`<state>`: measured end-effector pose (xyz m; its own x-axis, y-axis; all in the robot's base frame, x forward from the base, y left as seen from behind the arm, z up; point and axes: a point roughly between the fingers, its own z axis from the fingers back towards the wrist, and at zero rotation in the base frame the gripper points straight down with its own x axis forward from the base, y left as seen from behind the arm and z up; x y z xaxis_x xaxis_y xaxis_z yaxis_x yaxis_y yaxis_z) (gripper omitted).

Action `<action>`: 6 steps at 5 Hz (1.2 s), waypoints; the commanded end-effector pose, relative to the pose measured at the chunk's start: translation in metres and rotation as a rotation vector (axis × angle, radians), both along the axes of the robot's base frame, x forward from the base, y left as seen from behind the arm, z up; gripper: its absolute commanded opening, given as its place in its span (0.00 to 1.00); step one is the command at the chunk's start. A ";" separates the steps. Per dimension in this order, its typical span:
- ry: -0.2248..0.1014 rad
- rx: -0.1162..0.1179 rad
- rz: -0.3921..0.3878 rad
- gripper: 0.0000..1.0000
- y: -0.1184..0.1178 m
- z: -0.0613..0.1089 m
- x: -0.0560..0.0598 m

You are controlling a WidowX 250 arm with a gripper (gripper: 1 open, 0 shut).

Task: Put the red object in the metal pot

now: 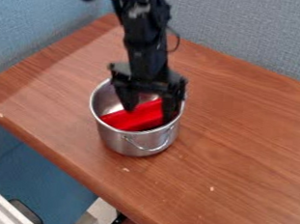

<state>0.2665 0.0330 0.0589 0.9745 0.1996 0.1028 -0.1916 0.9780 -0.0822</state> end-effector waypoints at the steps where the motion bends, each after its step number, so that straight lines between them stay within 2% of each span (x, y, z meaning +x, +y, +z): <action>1: -0.006 0.010 0.065 1.00 0.005 -0.017 -0.001; 2: -0.002 0.012 0.112 0.00 0.003 -0.025 0.000; 3: -0.001 0.014 0.091 0.00 0.009 -0.029 -0.003; 4: -0.004 0.001 0.069 0.00 0.017 -0.009 -0.001; 5: -0.002 -0.001 0.042 1.00 0.018 -0.003 -0.002; 6: -0.008 -0.003 0.010 0.00 0.018 0.004 -0.004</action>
